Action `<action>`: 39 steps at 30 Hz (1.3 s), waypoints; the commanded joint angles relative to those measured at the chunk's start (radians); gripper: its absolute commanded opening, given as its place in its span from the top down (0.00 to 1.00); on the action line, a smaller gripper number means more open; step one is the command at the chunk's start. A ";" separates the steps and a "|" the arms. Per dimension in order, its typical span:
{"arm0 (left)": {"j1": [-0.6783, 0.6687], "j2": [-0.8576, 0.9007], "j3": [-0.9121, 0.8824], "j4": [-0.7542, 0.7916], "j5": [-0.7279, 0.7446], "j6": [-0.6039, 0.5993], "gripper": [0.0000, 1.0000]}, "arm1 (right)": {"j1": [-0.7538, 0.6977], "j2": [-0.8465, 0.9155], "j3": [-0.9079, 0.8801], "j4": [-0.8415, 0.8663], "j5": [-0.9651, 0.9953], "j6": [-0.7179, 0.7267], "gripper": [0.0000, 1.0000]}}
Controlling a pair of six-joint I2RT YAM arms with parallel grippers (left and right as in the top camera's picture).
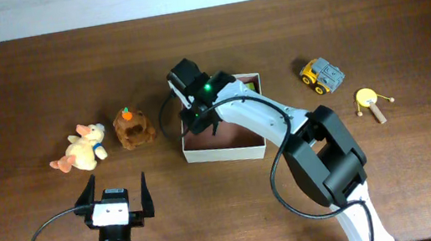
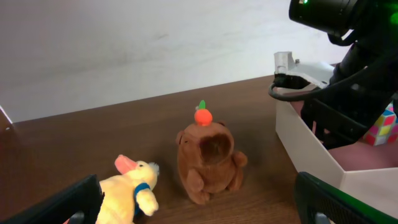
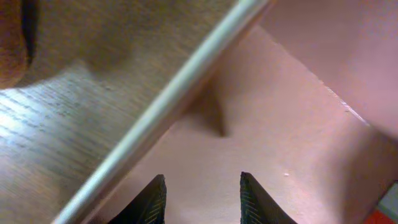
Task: Pack container
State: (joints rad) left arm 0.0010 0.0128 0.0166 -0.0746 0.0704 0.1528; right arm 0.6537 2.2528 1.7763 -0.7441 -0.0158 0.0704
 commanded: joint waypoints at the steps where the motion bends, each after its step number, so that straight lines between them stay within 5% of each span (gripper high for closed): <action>1: -0.005 -0.006 -0.007 0.002 -0.005 -0.009 0.01 | 0.009 0.000 -0.003 -0.005 -0.030 -0.019 0.66; 12: -0.005 -0.006 -0.007 0.002 -0.005 -0.009 0.01 | -0.013 -0.002 -0.003 -0.101 -0.023 -0.047 0.67; 27: -0.005 -0.006 -0.007 0.002 -0.005 -0.009 0.01 | -0.021 -0.047 0.056 -0.328 -0.048 0.095 0.66; 39: -0.005 -0.006 -0.007 0.002 -0.005 -0.009 0.01 | -0.061 -0.047 0.056 -0.431 -0.005 -0.075 0.65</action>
State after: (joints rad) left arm 0.0010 0.0128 0.0162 -0.0746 0.0704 0.1528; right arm 0.6254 2.2475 1.8103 -1.1610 -0.0429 0.0765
